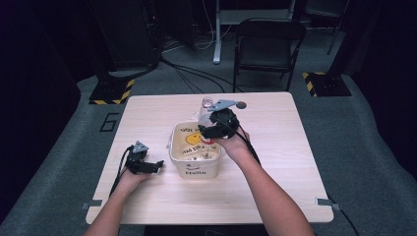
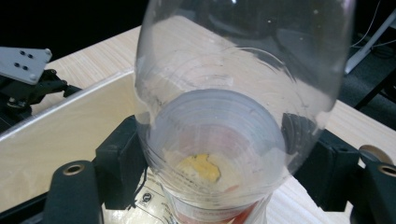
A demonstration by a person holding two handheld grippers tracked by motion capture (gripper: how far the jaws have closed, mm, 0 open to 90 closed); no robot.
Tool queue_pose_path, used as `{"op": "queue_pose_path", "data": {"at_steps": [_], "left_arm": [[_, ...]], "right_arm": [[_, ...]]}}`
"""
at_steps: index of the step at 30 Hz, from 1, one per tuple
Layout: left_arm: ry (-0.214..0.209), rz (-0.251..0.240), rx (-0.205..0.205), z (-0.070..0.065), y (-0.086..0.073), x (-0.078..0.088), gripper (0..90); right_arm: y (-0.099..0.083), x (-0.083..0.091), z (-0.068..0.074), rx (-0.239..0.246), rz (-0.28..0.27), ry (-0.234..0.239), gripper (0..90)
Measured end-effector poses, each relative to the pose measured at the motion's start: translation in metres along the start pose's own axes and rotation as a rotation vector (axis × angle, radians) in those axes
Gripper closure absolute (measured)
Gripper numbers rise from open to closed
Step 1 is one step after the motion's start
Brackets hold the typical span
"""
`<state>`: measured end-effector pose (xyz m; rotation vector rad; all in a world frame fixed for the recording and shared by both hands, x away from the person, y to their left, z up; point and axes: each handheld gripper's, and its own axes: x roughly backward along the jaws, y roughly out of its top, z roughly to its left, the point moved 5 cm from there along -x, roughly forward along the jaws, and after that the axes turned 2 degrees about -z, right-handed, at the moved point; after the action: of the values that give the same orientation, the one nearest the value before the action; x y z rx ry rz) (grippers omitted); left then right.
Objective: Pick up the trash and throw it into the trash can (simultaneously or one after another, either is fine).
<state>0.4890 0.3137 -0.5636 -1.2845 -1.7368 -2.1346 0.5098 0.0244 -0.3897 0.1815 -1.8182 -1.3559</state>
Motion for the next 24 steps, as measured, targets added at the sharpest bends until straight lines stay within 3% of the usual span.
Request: {"op": "queue_pose_path", "data": {"at_steps": [5,12,20,24], "left_arm": [[0.0,0.0,0.0,0.0,0.0,0.0,8.2],[0.0,0.0,0.0,0.0,0.0,0.0,8.2],[0.0,0.0,0.0,0.0,0.0,0.0,8.2],[0.0,0.0,0.0,0.0,0.0,0.0,8.2]], "right_arm": [[-0.006,-0.007,0.0,-0.007,0.014,0.001,24.8],[-0.016,-0.015,0.005,0.027,0.016,-0.008,24.6],[-0.029,-0.023,0.009,0.039,0.074,-0.037,22.5],[-0.031,-0.023,0.008,0.048,0.06,-0.044,21.8]]}}
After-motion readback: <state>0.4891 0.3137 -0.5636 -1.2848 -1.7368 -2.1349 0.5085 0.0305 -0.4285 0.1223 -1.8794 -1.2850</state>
